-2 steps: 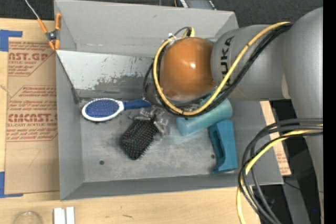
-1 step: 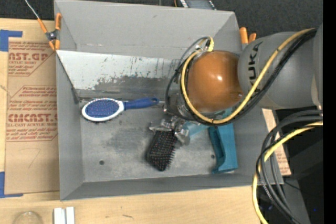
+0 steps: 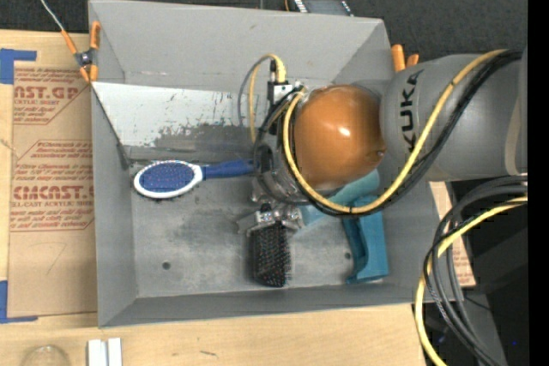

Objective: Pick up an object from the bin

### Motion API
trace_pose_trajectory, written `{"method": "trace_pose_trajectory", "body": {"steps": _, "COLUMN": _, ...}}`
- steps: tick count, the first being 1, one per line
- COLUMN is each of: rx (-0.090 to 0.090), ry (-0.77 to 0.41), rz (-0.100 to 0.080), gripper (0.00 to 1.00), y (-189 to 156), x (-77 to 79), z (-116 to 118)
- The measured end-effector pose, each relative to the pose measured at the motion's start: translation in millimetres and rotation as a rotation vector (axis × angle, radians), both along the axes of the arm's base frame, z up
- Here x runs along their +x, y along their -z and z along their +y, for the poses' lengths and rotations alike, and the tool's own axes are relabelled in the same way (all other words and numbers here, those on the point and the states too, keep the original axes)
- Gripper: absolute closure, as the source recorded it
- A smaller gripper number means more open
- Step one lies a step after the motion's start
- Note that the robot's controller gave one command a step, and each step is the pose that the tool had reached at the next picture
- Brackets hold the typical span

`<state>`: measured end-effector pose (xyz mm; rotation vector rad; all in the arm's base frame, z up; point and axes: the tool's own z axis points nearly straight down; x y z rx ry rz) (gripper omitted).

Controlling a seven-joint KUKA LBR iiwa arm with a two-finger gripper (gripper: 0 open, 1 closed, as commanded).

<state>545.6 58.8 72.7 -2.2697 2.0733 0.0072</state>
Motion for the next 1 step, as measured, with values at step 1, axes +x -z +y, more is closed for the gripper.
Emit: {"method": "trace_pose_trajectory", "body": {"steps": 1, "rx": -0.016, "ry": -0.037, "rz": 0.075, "gripper": 1.0, "y": 2.1, "x": 25.2, "z": 6.6}}
